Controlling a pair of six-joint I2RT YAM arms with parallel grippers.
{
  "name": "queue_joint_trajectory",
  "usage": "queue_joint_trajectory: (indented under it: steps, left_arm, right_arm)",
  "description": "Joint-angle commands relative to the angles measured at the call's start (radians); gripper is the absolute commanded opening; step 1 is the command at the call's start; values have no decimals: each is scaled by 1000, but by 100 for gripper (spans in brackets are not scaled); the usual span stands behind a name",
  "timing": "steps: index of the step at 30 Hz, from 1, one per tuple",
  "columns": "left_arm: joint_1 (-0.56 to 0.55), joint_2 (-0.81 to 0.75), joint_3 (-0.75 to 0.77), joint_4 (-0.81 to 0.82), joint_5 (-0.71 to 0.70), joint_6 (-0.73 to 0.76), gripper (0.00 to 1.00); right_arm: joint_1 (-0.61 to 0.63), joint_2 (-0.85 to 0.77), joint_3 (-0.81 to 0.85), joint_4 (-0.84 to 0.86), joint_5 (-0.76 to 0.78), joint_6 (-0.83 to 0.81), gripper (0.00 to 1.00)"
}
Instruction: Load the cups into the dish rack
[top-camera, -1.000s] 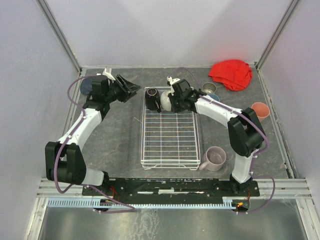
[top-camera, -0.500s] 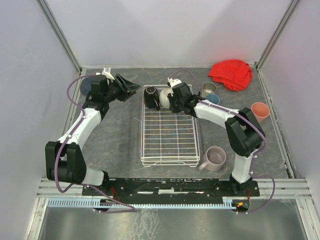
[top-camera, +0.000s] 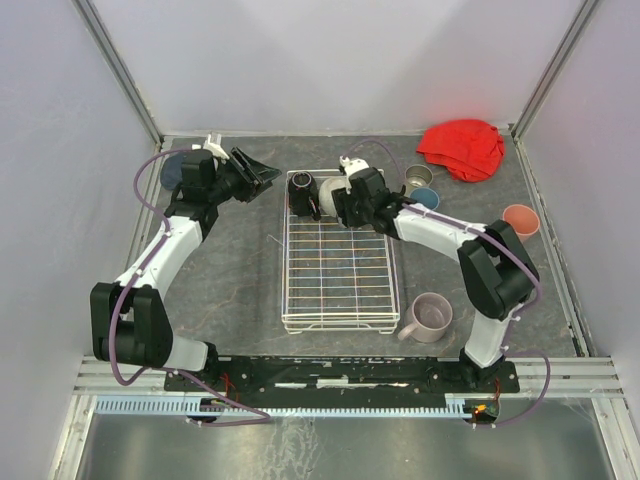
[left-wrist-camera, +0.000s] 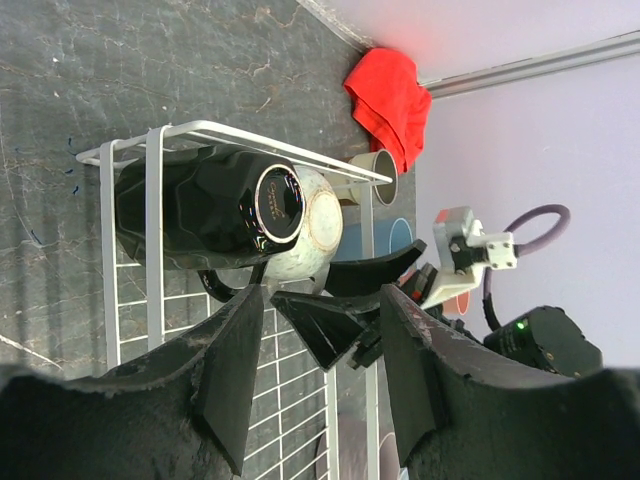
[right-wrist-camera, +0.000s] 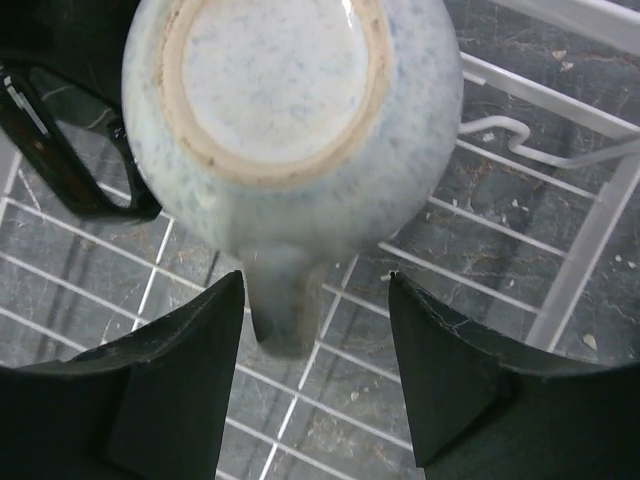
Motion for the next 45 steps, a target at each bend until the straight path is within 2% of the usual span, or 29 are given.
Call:
queue_joint_trajectory:
  steps: [1, 9, 15, 20, 29, 45]
  left_arm:
    - [4, -29, 13, 44, 26, 55, 57]
    - [-3, -31, 57, -54, 68, 127, 57]
    - [-57, -38, 94, -115, 105, 191, 57]
    - [-109, 3, 137, -139, 172, 209, 58]
    - [-151, 16, 160, -147, 181, 199, 58]
    - [-152, 42, 180, -140, 184, 194, 58]
  right_arm:
    - [-1, -141, -15, 9, 2, 0, 68]
    - [-18, -319, -8, -136, 21, 32, 69]
    - [-131, -376, 43, -326, 46, 69, 67]
    - [-222, -334, 131, -474, 41, 86, 66]
    - [-296, -199, 246, -584, 57, 67, 66]
    - [-359, -24, 274, -511, 19, 90, 62]
